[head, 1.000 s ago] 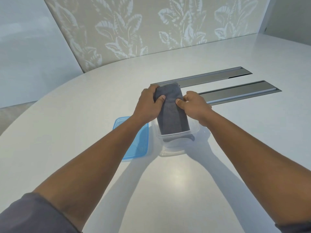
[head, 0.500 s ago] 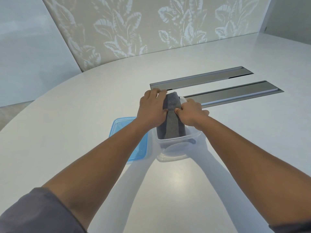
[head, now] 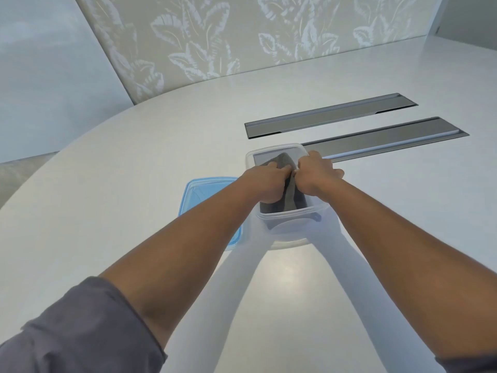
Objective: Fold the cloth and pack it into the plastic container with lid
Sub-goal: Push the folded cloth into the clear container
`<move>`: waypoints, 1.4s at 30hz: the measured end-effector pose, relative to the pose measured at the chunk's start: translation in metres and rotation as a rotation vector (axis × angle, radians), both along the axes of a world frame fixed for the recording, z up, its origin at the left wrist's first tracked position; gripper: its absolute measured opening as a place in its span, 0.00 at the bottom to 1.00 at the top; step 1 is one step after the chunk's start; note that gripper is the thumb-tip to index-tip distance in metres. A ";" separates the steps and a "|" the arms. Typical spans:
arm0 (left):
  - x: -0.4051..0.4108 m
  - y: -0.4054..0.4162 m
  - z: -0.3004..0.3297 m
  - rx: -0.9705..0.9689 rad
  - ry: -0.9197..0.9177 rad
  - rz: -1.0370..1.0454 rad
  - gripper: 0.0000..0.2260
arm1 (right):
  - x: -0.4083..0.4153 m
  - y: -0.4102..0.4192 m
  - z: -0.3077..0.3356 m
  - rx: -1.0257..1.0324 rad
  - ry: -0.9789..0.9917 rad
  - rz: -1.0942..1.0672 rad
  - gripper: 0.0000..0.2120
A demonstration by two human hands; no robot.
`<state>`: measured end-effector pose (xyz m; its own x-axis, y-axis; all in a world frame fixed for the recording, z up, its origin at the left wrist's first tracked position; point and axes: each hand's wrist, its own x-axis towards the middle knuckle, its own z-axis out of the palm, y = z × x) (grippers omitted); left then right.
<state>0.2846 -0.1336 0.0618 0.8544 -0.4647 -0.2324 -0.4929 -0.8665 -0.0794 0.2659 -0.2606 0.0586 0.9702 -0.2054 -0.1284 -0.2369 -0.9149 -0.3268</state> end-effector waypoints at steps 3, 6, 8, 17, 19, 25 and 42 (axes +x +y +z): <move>0.001 -0.007 -0.002 0.080 0.043 0.037 0.27 | -0.004 -0.004 0.001 0.126 -0.028 -0.008 0.21; -0.002 -0.015 -0.006 0.168 0.042 0.054 0.28 | -0.008 -0.006 0.002 0.274 -0.051 -0.026 0.27; -0.005 -0.021 -0.010 0.231 -0.016 0.024 0.27 | -0.009 -0.007 0.003 0.388 -0.066 -0.048 0.30; -0.007 -0.023 -0.026 0.110 -0.066 0.035 0.26 | -0.022 -0.019 0.009 0.577 -0.085 -0.039 0.16; -0.006 -0.020 -0.030 0.063 -0.045 0.041 0.30 | -0.024 -0.020 0.005 0.517 -0.037 0.008 0.27; 0.000 -0.023 -0.036 0.082 -0.018 0.036 0.31 | -0.025 -0.021 -0.005 0.561 -0.044 -0.027 0.38; -0.003 -0.022 -0.001 -0.006 -0.068 -0.097 0.17 | -0.021 -0.022 -0.009 0.501 -0.034 -0.003 0.37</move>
<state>0.2820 -0.1558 0.0604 0.8191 -0.5472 -0.1723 -0.5681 -0.8155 -0.1109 0.2447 -0.2821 0.0497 0.9751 -0.1290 -0.1802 -0.2206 -0.6431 -0.7333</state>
